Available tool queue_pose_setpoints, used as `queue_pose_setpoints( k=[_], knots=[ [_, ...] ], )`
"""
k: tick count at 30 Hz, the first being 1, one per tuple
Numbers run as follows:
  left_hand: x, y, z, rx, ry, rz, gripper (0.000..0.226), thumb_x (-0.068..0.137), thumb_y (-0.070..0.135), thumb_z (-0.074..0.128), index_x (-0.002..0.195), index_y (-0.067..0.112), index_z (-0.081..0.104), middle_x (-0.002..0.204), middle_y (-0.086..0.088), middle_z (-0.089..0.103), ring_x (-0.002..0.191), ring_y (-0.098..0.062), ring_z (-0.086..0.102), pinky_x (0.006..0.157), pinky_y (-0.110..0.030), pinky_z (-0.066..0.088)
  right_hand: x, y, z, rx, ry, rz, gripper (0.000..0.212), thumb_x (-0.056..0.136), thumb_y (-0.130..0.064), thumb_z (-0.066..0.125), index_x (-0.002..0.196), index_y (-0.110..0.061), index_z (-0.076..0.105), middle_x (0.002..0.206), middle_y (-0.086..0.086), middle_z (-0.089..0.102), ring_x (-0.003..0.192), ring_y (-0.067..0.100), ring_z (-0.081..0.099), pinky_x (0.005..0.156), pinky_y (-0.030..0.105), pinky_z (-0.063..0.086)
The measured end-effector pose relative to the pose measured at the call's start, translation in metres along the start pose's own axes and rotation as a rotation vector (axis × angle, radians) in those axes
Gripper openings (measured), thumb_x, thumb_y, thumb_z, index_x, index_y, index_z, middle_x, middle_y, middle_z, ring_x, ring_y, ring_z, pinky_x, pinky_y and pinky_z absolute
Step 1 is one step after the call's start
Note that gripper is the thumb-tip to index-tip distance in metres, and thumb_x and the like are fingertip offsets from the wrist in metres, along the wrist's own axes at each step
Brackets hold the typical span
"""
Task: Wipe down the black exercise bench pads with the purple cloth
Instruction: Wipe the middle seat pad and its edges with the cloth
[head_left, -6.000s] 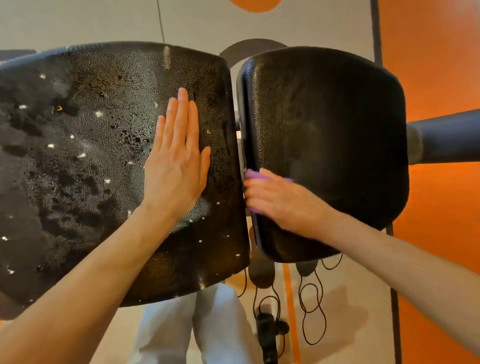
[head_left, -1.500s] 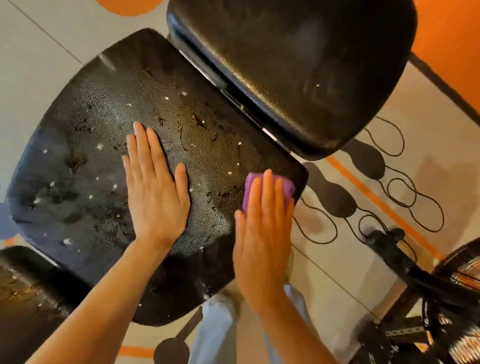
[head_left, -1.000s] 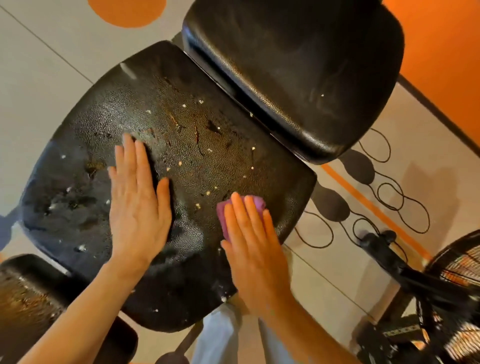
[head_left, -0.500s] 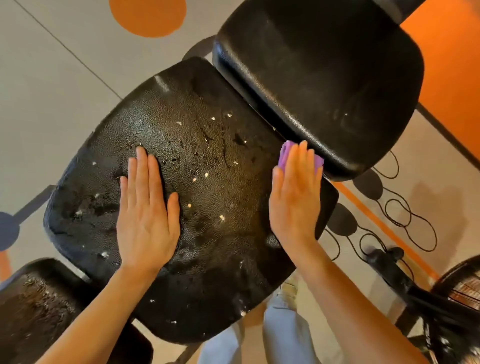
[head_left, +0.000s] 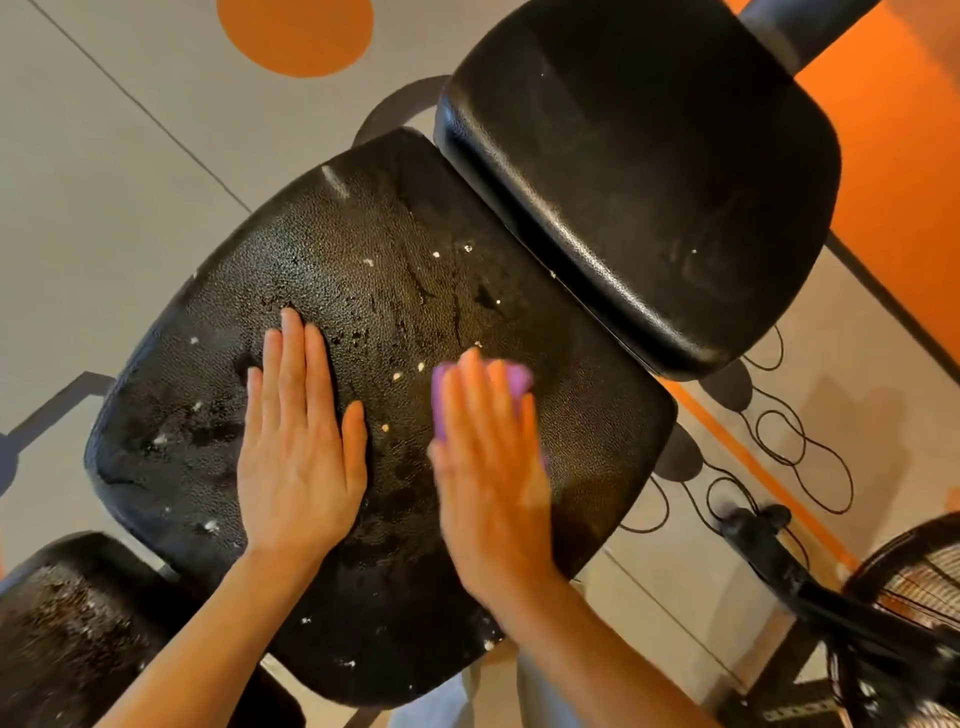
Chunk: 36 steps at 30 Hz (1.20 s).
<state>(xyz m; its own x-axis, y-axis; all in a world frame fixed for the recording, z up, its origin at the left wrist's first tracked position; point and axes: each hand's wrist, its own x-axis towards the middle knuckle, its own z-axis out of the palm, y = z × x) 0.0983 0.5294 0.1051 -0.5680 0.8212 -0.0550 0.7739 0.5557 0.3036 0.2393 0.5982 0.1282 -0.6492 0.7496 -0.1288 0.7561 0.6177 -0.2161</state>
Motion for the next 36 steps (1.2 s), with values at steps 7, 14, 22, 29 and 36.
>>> queue_pose_setpoints(
  k=[7, 14, 22, 29, 36],
  knots=[
    [-0.001, 0.000, 0.001, -0.009, 0.008, 0.004, 0.066, 0.103, 0.038, 0.023, 0.157, 0.005, 0.005, 0.165, -0.010, -0.003, 0.153, -0.025, -0.004, 0.125, -0.036, 0.000, 0.078, 0.045, -0.009, 0.205, 0.147, 0.362, 0.054, 0.102, -0.035, 0.019, 0.152, -0.015, 0.016, 0.160, 0.005, 0.016, 0.148, 0.016, 0.004, 0.120, 0.045, 0.019],
    [-0.001, -0.002, 0.000, -0.009, 0.005, 0.006, 0.066, 0.102, 0.036, 0.028, 0.156, 0.005, 0.007, 0.166, -0.011, -0.002, 0.153, -0.024, -0.003, 0.125, -0.037, 0.002, 0.028, 0.023, 0.001, 0.009, -0.043, -0.201, 0.055, 0.102, -0.033, 0.013, 0.153, -0.016, 0.011, 0.162, 0.004, 0.007, 0.149, 0.019, 0.003, 0.121, 0.043, 0.009],
    [-0.002, -0.003, 0.001, 0.004, -0.011, 0.009, 0.064, 0.102, 0.033, 0.025, 0.157, 0.006, 0.004, 0.165, -0.010, -0.004, 0.153, -0.022, -0.006, 0.125, -0.036, -0.001, 0.028, -0.010, 0.000, -0.044, -0.041, -0.217, 0.054, 0.103, -0.030, 0.019, 0.153, -0.010, 0.015, 0.161, 0.009, 0.012, 0.149, 0.025, 0.007, 0.122, 0.045, 0.011],
    [-0.001, -0.001, -0.001, -0.012, -0.022, -0.002, 0.063, 0.102, 0.033, 0.025, 0.157, 0.006, 0.005, 0.166, -0.007, -0.005, 0.153, -0.021, -0.005, 0.125, -0.039, 0.003, 0.114, 0.045, -0.014, 0.136, 0.037, 0.131, 0.052, 0.104, -0.031, 0.017, 0.153, -0.016, 0.009, 0.162, 0.003, 0.008, 0.149, 0.018, 0.002, 0.122, 0.040, 0.003],
    [-0.001, -0.003, 0.000, -0.003, -0.047, -0.011, 0.064, 0.102, 0.035, 0.022, 0.157, 0.007, 0.005, 0.166, -0.009, -0.003, 0.153, -0.023, -0.005, 0.125, -0.042, 0.006, 0.054, 0.083, -0.030, -0.031, -0.147, -0.343, 0.053, 0.102, -0.036, 0.021, 0.152, -0.024, 0.010, 0.162, -0.002, 0.009, 0.149, 0.018, 0.003, 0.121, 0.046, 0.008]
  ],
)
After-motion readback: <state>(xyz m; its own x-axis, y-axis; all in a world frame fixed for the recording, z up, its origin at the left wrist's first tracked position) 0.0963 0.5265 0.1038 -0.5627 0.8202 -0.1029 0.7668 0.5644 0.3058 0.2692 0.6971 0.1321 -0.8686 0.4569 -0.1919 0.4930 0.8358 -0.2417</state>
